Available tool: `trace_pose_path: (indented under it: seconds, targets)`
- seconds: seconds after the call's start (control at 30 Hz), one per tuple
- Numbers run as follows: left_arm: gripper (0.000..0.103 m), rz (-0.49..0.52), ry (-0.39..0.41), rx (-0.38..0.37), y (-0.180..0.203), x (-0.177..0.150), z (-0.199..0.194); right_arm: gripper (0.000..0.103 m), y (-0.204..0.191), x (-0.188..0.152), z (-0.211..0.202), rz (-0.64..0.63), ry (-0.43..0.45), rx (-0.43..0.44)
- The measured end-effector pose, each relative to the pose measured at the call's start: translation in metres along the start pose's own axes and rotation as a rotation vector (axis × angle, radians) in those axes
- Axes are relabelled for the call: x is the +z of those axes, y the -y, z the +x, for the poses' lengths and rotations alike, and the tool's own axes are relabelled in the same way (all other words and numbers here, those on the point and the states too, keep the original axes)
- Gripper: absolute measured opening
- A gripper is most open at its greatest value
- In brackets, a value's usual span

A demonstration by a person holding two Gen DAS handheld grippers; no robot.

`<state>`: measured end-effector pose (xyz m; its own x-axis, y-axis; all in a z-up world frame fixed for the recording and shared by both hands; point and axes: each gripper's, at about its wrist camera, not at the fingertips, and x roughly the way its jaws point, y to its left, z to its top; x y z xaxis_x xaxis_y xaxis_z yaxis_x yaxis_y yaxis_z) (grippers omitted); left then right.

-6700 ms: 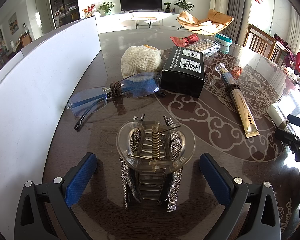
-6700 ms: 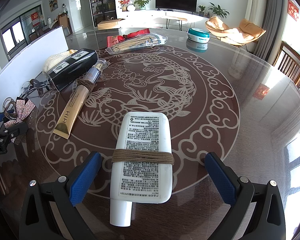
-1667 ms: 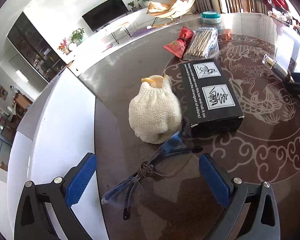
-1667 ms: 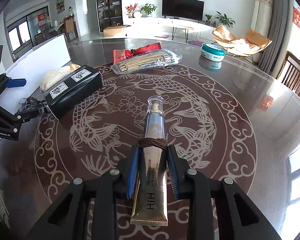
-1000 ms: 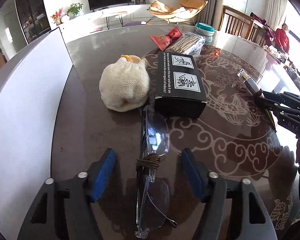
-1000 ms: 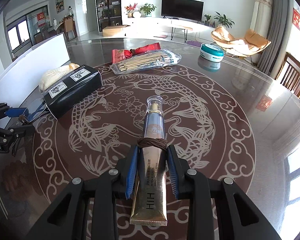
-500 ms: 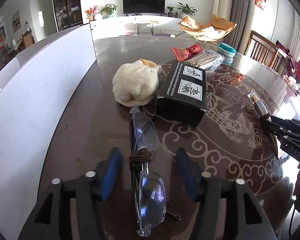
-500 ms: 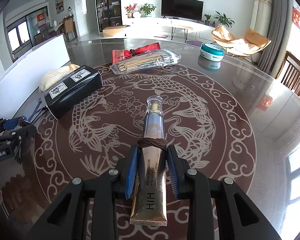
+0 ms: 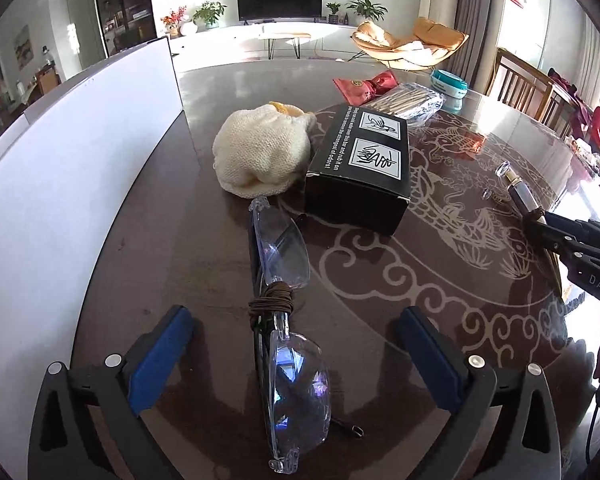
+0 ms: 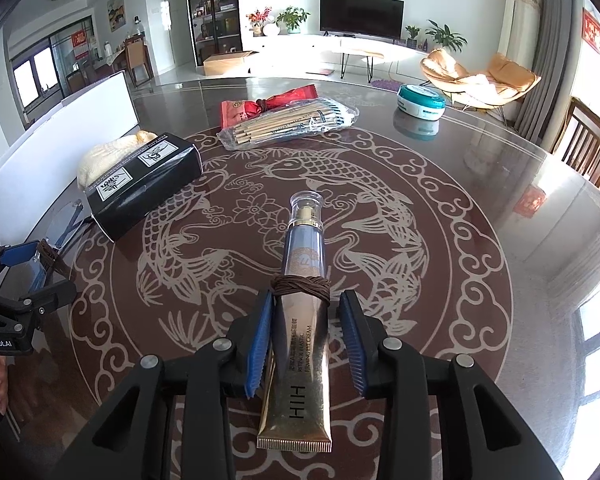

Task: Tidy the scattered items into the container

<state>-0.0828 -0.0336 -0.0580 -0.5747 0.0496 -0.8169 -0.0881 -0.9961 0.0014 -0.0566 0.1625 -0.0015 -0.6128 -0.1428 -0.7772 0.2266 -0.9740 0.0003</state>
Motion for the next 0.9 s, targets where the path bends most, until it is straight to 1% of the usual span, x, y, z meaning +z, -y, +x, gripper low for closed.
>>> trace_pose_path:
  seconds: [0.33,0.6,0.87,0.9]
  targets:
    - [0.103,-0.002,0.002,0.003,-0.0014,-0.0007,-0.0005,0.036,0.0005,-0.0002,-0.0004,0.005,0.001,0.005]
    - [0.103,-0.005,0.004,0.005,-0.0012,-0.0014,-0.0009,0.036,-0.0011,-0.0003,0.0,-0.007,-0.001,-0.008]
    - [0.103,-0.007,0.005,0.006,-0.0011,-0.0015,-0.0003,0.045,0.0022,-0.0007,0.0007,0.011,-0.004,-0.021]
    - [0.103,-0.007,0.005,0.006,-0.0011,-0.0015,-0.0003,0.048,0.003,-0.0007,0.0009,0.015,-0.005,-0.024]
